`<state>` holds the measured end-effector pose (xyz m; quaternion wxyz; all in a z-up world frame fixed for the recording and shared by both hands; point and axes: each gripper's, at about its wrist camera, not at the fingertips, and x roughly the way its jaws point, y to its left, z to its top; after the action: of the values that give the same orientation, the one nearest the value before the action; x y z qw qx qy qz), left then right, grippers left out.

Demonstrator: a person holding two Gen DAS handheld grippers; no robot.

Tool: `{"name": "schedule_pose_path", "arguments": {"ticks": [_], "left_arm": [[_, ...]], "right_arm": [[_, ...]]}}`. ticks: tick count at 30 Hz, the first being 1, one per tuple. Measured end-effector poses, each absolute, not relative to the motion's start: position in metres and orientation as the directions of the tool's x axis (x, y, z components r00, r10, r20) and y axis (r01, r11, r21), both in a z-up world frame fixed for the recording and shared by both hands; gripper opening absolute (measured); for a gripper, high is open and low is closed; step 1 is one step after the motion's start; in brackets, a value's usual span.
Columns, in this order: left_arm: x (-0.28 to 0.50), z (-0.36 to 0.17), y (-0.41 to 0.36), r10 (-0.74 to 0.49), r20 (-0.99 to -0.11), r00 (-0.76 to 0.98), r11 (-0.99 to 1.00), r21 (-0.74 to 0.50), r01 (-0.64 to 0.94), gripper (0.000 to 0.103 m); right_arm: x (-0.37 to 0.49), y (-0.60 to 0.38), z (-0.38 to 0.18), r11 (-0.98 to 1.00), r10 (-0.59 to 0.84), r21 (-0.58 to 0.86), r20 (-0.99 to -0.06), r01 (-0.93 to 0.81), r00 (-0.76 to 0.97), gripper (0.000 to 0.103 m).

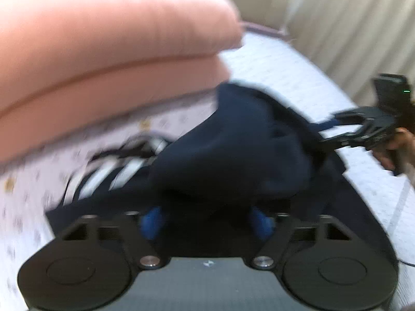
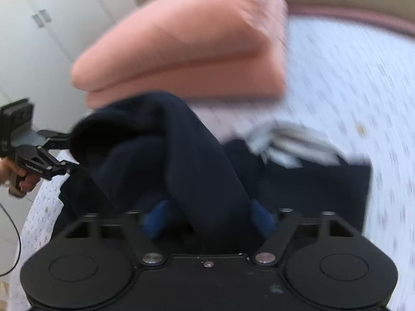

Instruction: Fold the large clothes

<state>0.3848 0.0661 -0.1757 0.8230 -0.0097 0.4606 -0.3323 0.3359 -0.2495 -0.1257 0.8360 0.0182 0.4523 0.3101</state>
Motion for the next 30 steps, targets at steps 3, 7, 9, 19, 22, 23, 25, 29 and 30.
{"name": "schedule_pose_path", "arguments": {"ticks": [3, 7, 9, 19, 22, 23, 25, 29, 30], "left_arm": [[0.41, -0.158, 0.065, -0.642, -0.717, 0.271, 0.705, -0.412, 0.577, 0.084], [0.428, -0.155, 0.063, -0.667, -0.686, 0.29, 0.697, -0.439, 0.567, 0.087], [0.435, -0.163, 0.054, -0.654, -0.688, 0.314, 0.715, -0.429, 0.552, 0.086], [0.342, -0.122, 0.046, -0.72, -0.477, 0.504, 0.644, -0.187, 0.742, 0.05], [0.304, -0.14, 0.051, -0.693, -0.655, 0.302, 0.555, -0.217, 0.803, 0.091], [0.295, -0.15, 0.053, -0.664, -0.707, 0.244, 0.544, -0.233, 0.806, 0.091], [0.288, -0.164, 0.053, -0.613, -0.767, 0.191, 0.547, -0.237, 0.803, 0.089], [0.299, -0.164, 0.038, -0.626, -0.739, 0.247, 0.566, -0.213, 0.797, 0.089], [0.305, -0.163, 0.03, -0.649, -0.724, 0.234, 0.543, -0.225, 0.809, 0.089]], "right_arm": [[0.354, -0.227, -0.121, 0.783, 0.542, 0.267, -0.737, -0.562, 0.404, 0.094], [0.384, -0.194, -0.141, 0.778, 0.501, 0.237, -0.793, -0.582, 0.347, 0.096], [0.382, -0.178, -0.144, 0.806, 0.416, 0.133, -0.82, -0.577, 0.393, 0.074], [0.256, -0.251, -0.044, 0.686, 0.68, 0.104, -0.445, -0.721, 0.583, 0.039], [0.224, -0.258, -0.071, 0.519, 0.689, 0.16, -0.66, -0.84, 0.3, 0.102], [0.212, -0.259, -0.082, 0.477, 0.662, 0.151, -0.71, -0.866, 0.241, 0.102], [0.2, -0.26, -0.095, 0.465, 0.597, 0.078, -0.763, -0.882, 0.247, 0.103], [0.215, -0.252, -0.105, 0.517, 0.568, 0.032, -0.761, -0.855, 0.315, 0.103], [0.22, -0.244, -0.109, 0.497, 0.575, 0.064, -0.771, -0.865, 0.274, 0.103]]}}
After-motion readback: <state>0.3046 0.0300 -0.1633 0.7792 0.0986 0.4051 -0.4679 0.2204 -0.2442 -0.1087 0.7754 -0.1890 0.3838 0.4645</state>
